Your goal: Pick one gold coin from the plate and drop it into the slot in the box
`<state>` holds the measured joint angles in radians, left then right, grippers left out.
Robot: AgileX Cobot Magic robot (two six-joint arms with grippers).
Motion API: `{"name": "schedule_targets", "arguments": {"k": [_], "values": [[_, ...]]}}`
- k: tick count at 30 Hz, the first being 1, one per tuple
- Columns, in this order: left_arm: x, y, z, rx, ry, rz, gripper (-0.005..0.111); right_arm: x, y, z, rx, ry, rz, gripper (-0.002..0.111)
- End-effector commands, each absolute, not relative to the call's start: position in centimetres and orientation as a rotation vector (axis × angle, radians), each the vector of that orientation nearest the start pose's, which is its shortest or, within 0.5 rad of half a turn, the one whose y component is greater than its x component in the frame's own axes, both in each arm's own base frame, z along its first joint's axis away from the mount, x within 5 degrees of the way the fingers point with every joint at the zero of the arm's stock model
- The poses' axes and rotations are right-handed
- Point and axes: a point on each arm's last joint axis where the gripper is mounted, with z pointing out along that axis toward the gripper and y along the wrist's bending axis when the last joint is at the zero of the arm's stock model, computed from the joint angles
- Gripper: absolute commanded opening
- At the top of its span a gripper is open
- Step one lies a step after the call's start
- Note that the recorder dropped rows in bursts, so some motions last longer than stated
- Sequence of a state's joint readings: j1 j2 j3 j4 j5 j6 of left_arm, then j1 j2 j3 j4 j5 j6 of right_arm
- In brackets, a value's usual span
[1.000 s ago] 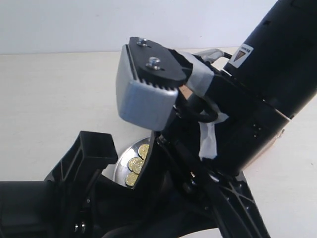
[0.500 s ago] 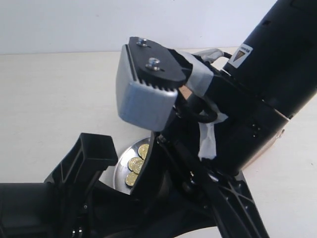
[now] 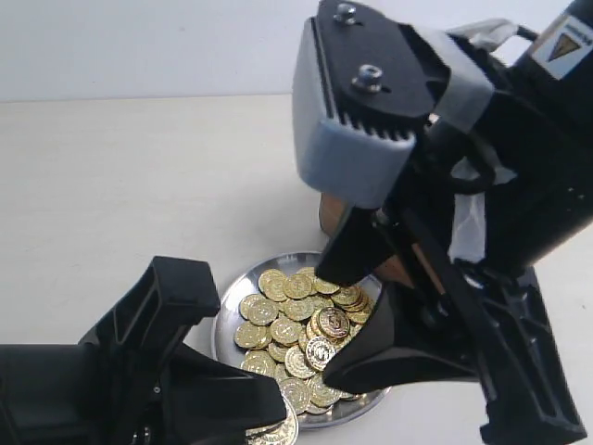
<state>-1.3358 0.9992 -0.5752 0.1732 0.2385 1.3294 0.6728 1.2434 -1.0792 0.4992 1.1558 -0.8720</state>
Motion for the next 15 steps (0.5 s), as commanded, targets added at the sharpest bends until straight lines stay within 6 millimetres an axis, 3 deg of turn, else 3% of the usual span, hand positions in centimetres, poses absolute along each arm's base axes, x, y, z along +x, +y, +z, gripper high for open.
{"name": "schedule_targets", "arguments": {"k": [1, 6, 9, 12, 15], "values": [[5.0, -19.3, 26.8, 2.139, 0.364, 0.132, 0.0, 15.2, 15.5, 34.3, -1.616, 2.124, 0.438, 0.061], [5.4, -20.2, 25.8, 2.233, 0.37, 0.155, 0.0, 13.4, 13.2, 35.0, -1.509, 2.191, 0.353, 0.061], [6.3, -22.1, 25.7, 2.28, 0.326, 0.219, 0.0, 11.9, 12.1, 34.6, -1.509, 2.186, 0.362, 0.061], [8.4, -24.6, 26.4, 2.271, 0.386, 0.249, 0.0, 10.3, 10.9, 33.9, -1.498, 2.176, 0.384, 0.061], [11.8, -26.6, 27.6, 2.274, 0.493, 0.309, 0.0, 8.8, 9.8, 33.4, -1.475, 2.159, 0.387, 0.061]]}}
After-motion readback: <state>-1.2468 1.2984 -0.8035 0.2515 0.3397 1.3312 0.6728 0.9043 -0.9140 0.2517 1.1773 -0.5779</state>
